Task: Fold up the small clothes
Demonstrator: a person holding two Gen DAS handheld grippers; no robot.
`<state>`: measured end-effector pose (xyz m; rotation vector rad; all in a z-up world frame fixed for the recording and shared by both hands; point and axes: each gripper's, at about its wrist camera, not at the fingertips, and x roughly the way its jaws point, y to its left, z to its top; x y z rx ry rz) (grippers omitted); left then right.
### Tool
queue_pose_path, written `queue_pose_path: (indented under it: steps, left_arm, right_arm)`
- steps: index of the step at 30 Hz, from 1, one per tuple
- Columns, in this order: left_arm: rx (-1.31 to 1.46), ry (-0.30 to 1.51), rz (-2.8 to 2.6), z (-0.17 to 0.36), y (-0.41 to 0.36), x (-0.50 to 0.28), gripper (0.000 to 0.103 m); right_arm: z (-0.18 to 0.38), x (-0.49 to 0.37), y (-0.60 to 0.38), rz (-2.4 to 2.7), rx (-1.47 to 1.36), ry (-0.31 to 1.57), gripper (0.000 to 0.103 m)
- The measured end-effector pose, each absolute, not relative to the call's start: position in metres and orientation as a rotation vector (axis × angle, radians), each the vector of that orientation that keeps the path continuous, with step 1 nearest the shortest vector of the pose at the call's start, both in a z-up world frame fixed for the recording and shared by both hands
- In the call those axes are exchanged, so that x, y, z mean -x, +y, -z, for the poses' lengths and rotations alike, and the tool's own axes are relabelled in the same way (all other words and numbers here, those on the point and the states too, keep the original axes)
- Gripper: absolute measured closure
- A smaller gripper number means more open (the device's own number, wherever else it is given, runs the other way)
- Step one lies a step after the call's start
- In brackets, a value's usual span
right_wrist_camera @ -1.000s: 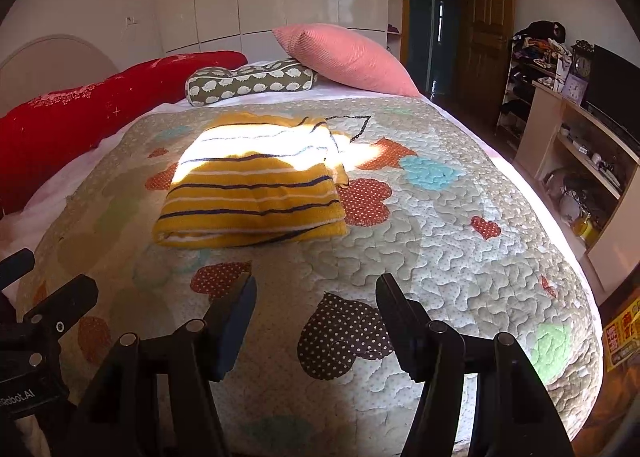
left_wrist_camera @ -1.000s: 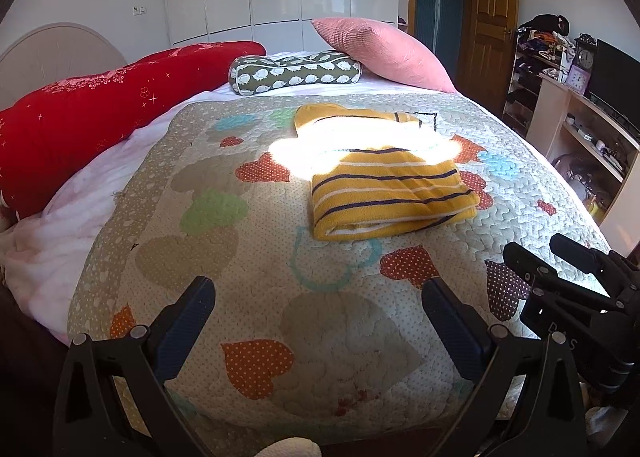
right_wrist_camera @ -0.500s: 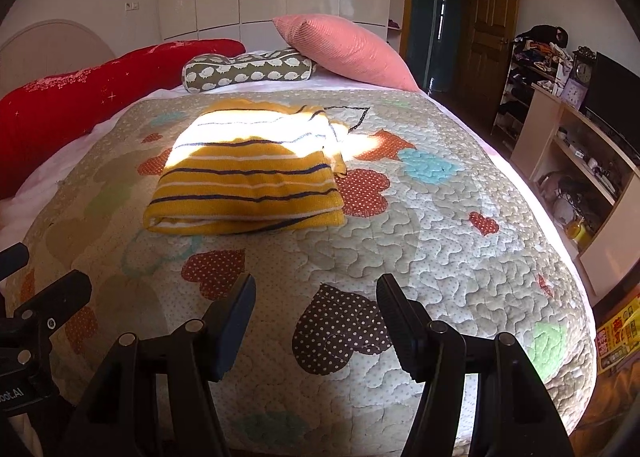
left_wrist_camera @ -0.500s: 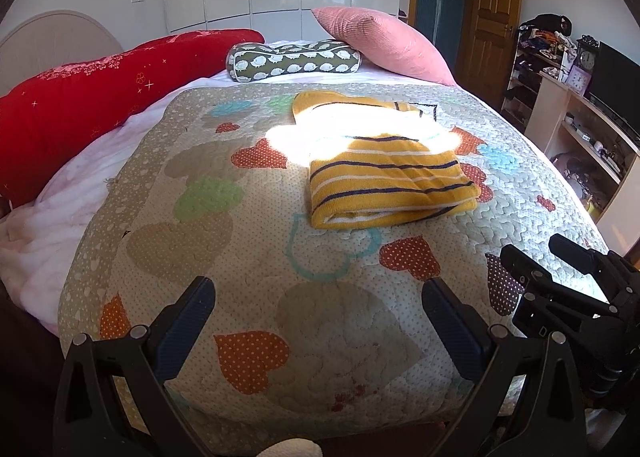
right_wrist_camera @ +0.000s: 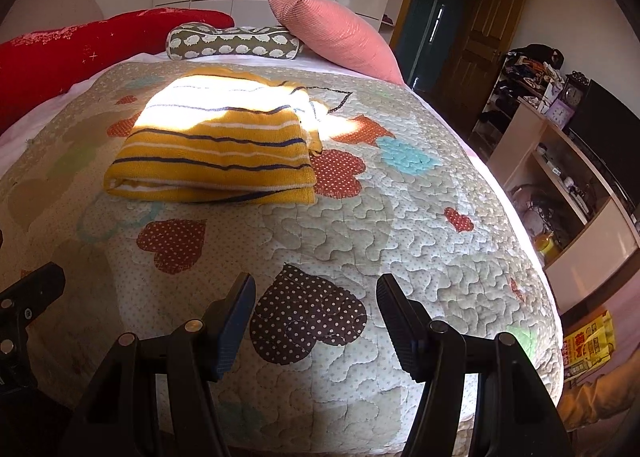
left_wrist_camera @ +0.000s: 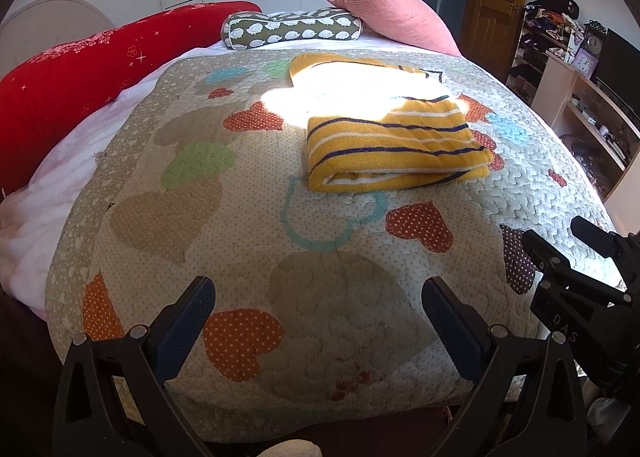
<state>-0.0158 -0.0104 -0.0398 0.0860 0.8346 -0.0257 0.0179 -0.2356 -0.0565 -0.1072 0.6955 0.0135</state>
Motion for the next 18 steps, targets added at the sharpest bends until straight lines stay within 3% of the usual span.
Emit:
queue_pose_path:
  steps: [18]
  left_arm:
    - [-0.076, 0.867, 0.035, 0.0461, -0.0101, 0.0129, 0.0]
  right_arm:
    - [0.0595, -0.0179, -0.2346, -0.021, 0.111, 0.711, 0.036]
